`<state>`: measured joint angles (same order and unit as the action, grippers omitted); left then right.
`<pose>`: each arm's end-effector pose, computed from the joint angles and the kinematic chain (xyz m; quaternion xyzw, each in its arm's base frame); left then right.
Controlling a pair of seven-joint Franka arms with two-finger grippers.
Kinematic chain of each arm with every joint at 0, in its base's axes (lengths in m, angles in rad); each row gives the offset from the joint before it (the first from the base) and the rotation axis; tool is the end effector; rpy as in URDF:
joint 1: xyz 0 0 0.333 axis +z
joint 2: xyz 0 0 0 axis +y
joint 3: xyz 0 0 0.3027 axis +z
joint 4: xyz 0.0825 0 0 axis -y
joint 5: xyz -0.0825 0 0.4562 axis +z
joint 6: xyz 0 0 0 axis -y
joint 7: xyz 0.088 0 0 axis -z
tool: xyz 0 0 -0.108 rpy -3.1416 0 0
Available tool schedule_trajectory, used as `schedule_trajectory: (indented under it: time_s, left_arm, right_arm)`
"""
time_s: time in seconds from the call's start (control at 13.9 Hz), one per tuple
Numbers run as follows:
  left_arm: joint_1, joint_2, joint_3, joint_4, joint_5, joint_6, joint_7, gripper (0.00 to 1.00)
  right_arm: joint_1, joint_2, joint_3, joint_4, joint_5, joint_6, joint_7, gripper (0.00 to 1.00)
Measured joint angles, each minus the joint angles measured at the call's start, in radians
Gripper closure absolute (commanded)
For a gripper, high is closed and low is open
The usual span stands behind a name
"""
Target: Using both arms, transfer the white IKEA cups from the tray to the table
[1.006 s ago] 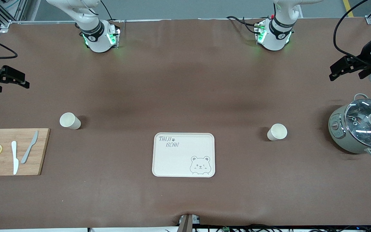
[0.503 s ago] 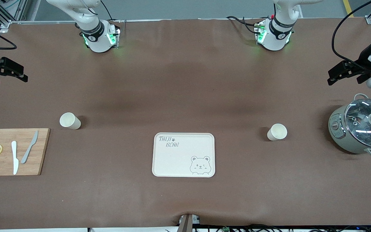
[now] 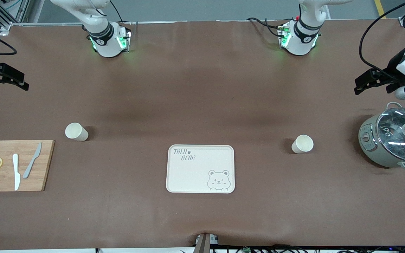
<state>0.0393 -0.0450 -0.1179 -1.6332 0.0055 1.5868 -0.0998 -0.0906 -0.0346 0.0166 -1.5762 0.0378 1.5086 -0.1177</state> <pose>0.6123 -0.0490 0.6053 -0.9999 -0.0106 0.0004 0.0054 0.6086 -0.0407 0.6234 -0.9994 -0.0227 0.0146 0.0201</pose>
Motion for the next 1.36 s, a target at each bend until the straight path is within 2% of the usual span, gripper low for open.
schedule_trajectory:
  time_s: [0.72, 1.36]
  left_arm:
    - [-0.001, 0.041, -0.006, 0.058, 0.0, 0.001, 0.0, 0.0]
    - [0.005, 0.055, -0.006, 0.065, 0.0, -0.02, 0.0, 0.0]
  right_arm:
    - [0.0, 0.0, -0.001, 0.018, -0.003, 0.0, 0.013, 0.0]
    - [-0.001, 0.0, -0.002, 0.018, -0.003, -0.001, 0.015, 0.0]
